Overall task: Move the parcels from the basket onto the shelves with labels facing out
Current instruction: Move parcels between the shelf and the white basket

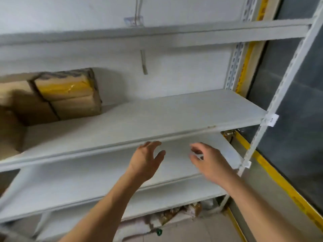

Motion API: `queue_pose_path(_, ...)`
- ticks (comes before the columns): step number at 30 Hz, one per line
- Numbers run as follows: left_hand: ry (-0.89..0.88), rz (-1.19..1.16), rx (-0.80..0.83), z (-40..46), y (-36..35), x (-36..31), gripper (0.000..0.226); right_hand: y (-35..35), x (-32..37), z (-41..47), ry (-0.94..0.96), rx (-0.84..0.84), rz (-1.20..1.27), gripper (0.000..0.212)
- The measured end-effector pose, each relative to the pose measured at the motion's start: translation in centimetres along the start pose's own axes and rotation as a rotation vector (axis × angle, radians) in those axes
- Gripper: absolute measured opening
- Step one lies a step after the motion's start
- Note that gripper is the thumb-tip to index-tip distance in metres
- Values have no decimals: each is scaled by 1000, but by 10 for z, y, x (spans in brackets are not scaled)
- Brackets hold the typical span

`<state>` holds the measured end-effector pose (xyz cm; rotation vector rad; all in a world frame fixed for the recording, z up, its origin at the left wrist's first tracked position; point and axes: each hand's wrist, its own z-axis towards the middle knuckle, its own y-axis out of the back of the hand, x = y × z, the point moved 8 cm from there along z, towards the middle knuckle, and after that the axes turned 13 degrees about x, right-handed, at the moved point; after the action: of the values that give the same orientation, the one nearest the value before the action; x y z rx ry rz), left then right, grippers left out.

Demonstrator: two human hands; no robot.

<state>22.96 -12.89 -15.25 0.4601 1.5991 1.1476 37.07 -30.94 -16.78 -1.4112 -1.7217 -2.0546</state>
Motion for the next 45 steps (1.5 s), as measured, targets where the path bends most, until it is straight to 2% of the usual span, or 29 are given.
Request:
queue_pose_path(5, 147, -1, -175, -48, 83, 70, 43, -43, 107, 54, 206, 62, -39, 37)
queue_pose_path(10, 239, 9, -324, -87, 150, 127, 44, -95, 202, 97, 358, 151, -44, 40)
queue_pose_path(22, 453, 66, -697, -199, 281, 267, 42, -229, 405, 152, 587, 315, -22, 44)
queue_pose_path(29, 608, 80, -964, -269, 334, 312, 46, -288, 491, 164, 691, 403, 33, 55)
queue_pose_path(32, 657, 61, -1006, -278, 349, 322, 55, -298, 518, 169, 708, 402, 98, 66)
queue_pose_path(35, 691, -11, -949, -271, 360, 336, 70, -307, 536, 178, 708, 372, 140, 77)
queue_pose_path(37, 675, -98, -905, -262, 361, 344, 76, -314, 544, 183, 665, 408, 191, 82)
queue_pose_path(41, 608, -271, -889, -250, 359, 355, 78, -324, 549, 191, 527, 586, 471, 84)
queue_pose_path(45, 544, -377, -963, -248, 354, 359, 86, -324, 544, 202, 442, 554, 556, 85)
